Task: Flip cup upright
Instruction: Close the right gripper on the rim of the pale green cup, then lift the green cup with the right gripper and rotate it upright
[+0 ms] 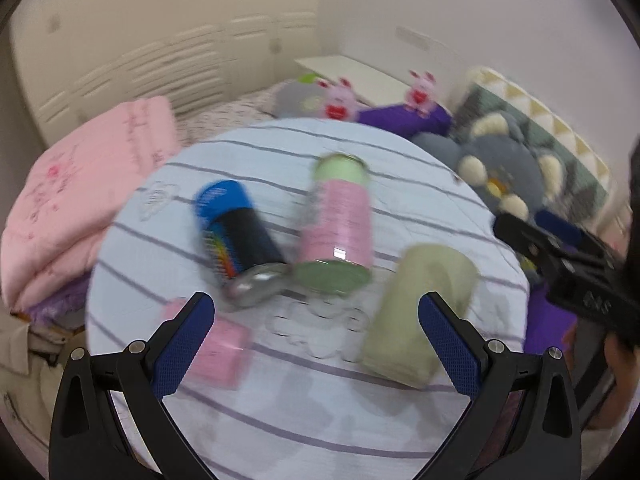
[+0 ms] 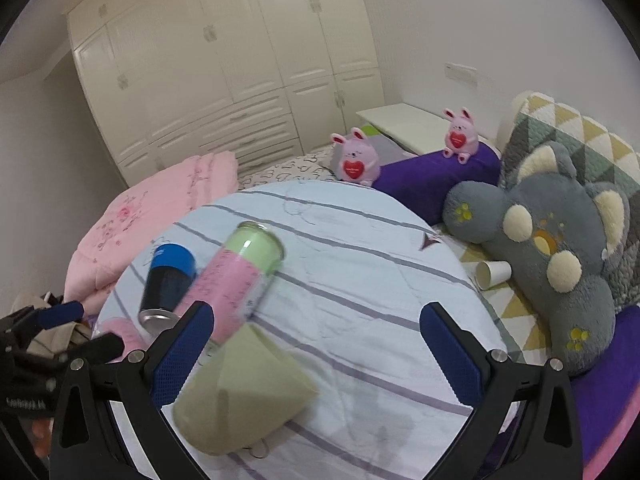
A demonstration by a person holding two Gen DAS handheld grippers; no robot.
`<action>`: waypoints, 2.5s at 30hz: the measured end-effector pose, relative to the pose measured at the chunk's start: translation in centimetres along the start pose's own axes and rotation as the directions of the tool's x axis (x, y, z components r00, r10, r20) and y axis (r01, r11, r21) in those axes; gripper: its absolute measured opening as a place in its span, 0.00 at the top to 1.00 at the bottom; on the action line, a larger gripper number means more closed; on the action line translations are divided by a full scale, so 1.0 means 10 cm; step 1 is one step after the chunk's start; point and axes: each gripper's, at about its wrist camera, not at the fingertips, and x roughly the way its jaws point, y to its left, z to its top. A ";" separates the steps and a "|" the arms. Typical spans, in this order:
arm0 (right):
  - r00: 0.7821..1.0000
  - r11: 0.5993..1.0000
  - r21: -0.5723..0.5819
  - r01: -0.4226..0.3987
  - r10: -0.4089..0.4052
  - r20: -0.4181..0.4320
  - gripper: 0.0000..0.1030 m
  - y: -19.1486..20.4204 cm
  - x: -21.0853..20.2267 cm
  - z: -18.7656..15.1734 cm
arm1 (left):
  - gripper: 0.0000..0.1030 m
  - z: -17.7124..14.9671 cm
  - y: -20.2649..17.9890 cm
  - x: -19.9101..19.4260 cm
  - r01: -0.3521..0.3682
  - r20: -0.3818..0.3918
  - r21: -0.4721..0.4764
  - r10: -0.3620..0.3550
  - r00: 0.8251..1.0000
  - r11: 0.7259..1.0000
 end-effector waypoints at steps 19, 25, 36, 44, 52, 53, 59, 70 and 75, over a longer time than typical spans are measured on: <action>0.998 0.997 0.058 -0.043 0.046 -0.044 0.00 -0.45 0.06 -0.06 | 0.00 -0.13 -0.65 0.50 0.035 -0.149 0.143 -0.014 0.989 0.989; 0.994 0.997 0.039 -0.062 0.066 -0.087 0.00 -0.51 0.14 -0.07 | 0.18 -0.17 -0.81 0.69 0.006 -0.193 0.143 0.022 0.981 0.990; 0.989 0.997 0.026 -0.069 0.071 -0.127 0.00 -0.70 0.21 -0.01 | 0.19 -0.04 -0.90 0.77 -0.032 -0.135 -0.083 0.020 0.991 0.996; 0.982 0.992 0.048 -0.116 0.122 -0.141 0.00 -0.83 0.33 0.14 | 0.19 0.28 -1.05 1.04 -0.079 -0.089 -0.192 0.063 0.994 0.978; 0.963 0.981 0.071 -0.178 0.189 -0.191 0.00 -0.93 0.62 0.34 | 0.19 0.49 -1.08 1.21 -0.094 -0.079 -0.243 0.077 0.994 0.965; 0.960 0.980 0.074 -0.184 0.196 -0.198 0.00 -0.95 0.65 0.36 | 0.19 0.50 -1.08 1.23 -0.096 -0.075 -0.246 0.080 0.994 0.964; 0.957 0.982 0.063 -0.177 0.186 -0.222 0.00 -0.94 0.72 0.42 | 0.15 0.51 -1.01 1.24 -0.068 -0.082 -0.264 0.048 0.996 0.962; 0.951 0.984 0.056 -0.167 0.176 -0.253 0.00 -0.70 0.61 0.50 | 0.00 0.34 -0.75 0.61 0.008 -0.037 -0.192 -0.016 0.999 0.981; 0.950 0.989 0.029 -0.145 0.147 -0.276 0.00 -0.49 0.57 0.51 | 0.00 0.20 -0.50 0.34 -0.031 -0.026 -0.167 0.027 0.999 0.985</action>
